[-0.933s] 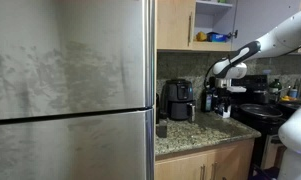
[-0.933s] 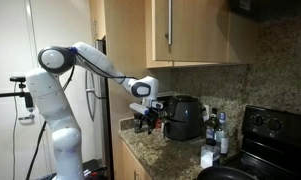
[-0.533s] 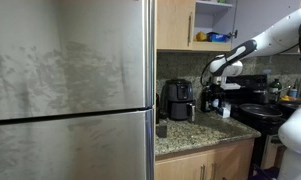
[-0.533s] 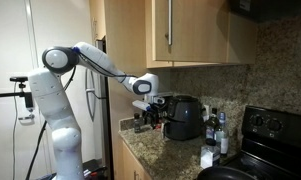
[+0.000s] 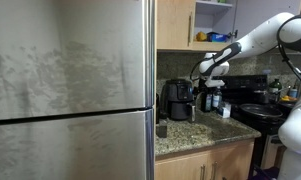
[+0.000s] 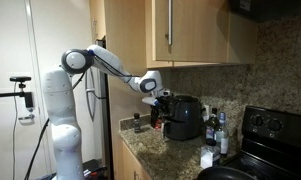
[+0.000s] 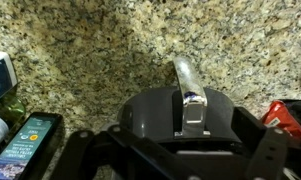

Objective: Close the air fryer food basket

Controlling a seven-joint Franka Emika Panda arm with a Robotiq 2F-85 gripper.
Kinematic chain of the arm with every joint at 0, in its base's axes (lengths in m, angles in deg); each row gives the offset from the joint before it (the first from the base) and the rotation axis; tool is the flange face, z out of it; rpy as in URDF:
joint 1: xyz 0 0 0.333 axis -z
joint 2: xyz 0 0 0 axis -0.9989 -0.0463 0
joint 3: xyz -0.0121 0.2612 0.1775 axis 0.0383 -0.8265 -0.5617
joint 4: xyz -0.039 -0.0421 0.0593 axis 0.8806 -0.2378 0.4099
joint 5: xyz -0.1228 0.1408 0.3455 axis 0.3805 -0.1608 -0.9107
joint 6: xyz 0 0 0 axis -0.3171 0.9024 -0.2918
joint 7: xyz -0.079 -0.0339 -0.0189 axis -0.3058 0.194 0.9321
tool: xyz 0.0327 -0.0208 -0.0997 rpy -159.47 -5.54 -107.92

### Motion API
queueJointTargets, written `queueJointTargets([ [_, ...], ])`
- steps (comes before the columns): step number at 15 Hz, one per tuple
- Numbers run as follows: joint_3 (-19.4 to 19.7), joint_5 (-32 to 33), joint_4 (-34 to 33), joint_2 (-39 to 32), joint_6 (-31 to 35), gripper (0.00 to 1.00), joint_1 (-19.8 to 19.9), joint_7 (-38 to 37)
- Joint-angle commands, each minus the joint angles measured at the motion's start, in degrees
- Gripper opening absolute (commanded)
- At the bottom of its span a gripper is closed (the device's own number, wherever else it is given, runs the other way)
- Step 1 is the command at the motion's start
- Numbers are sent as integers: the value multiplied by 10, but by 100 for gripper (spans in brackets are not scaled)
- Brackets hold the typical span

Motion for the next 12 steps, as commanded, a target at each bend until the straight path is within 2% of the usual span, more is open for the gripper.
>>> queueJointTargets([
  [1,-5,25,-17,-18,-40,100,10,-13],
  [2,-5,46,-30,-46,-50,100,13,-34],
  [3,-5,43,-35,-62,-59,100,12,-25],
  [4,-7,59,-41,-85,-44,100,11,-44],
  [6,-10,53,-60,-125,-21,100,5,-35],
  [7,-7,44,-21,-74,-33,100,8,-30],
  [12,-10,39,-46,-100,-44,100,8,-24],
])
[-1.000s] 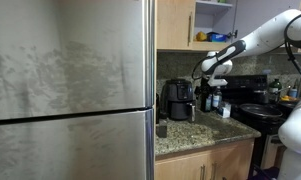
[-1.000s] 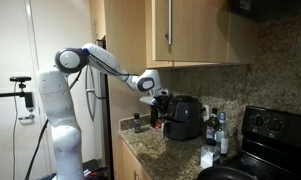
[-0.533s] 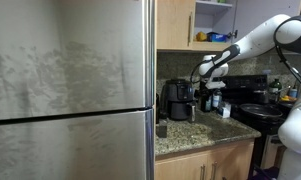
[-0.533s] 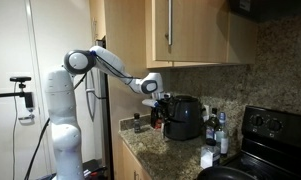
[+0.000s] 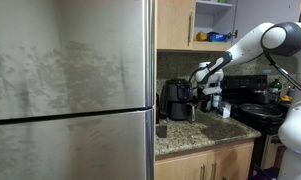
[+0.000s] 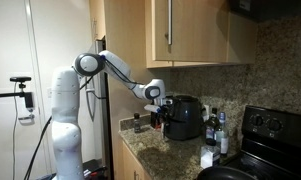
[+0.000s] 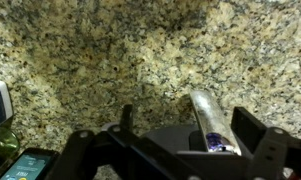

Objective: Close the air fryer food basket

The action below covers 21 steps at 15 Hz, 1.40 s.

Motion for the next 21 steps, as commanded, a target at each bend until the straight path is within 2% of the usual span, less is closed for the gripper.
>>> queueJointTargets([
  [1,-11,-24,-31,-22,-46,100,5,27],
  [5,-25,-47,-61,-41,-74,100,-1,48],
  [6,-27,-46,-64,-42,-56,100,-2,31],
  [7,-25,-35,-38,-26,-52,100,-1,28],
  [13,-24,-22,-63,-66,-24,100,-1,12],
  [17,-32,-40,-55,-84,49,100,-3,16],
  [21,-26,4,-39,-103,188,100,-19,-16],
])
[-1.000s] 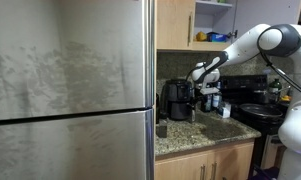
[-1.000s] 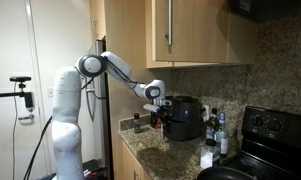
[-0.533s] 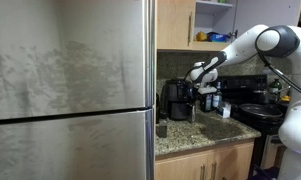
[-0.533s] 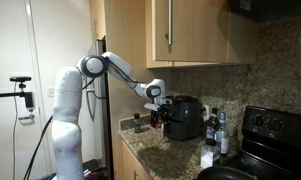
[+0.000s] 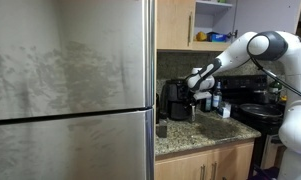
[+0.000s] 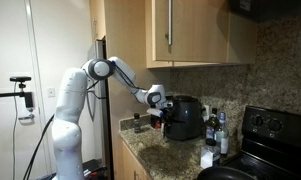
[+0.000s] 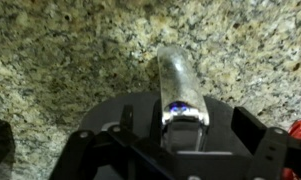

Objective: Close the air fryer food basket

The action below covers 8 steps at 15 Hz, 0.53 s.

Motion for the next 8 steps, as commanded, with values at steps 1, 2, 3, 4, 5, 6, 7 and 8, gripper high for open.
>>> queueJointTargets([
  [1,10,40,7,-21,102,100,-12,-36],
  [2,14,52,5,-27,118,100,-14,-47],
  [3,20,62,4,-33,129,100,-16,-62],
  [4,24,68,3,-36,139,100,-16,-72],
  [5,29,79,2,-40,149,100,-19,-81],
  [6,33,87,4,-41,160,100,-23,-90],
  [7,37,96,9,-40,172,100,-27,-98],
  [8,40,104,14,-40,183,100,-32,-103],
])
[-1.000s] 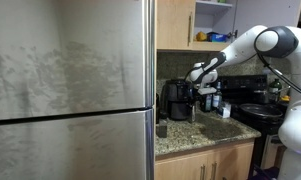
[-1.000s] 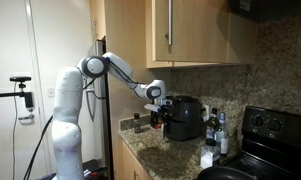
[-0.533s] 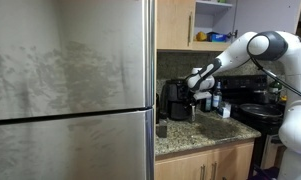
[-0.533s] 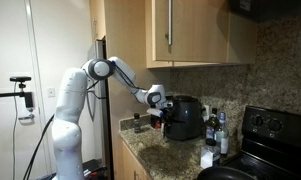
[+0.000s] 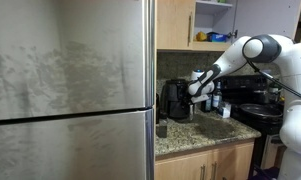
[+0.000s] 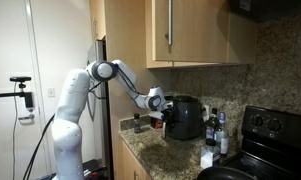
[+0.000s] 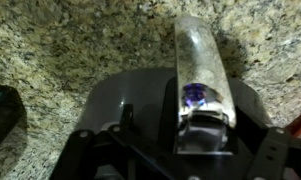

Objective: Close the air fryer food basket

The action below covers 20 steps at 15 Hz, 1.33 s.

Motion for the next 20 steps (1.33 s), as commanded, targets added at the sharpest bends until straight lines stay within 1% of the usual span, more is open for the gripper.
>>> queueJointTargets([
  [1,24,42,14,-6,61,100,-24,-33],
  [4,43,76,28,1,94,100,-43,-62],
  [7,63,127,41,8,129,100,-60,-99],
  [10,77,161,49,9,146,100,-72,-122],
  [13,112,227,45,16,157,100,-98,-158],
  [15,115,255,58,26,170,100,-102,-163],
  [16,96,244,67,28,180,100,-89,-141],
  [17,59,206,83,31,195,100,-64,-103],
  [18,34,182,94,33,213,100,-47,-78],
  [19,9,127,108,35,229,100,-37,-28],
  [20,-14,97,115,34,242,100,-27,-4],
])
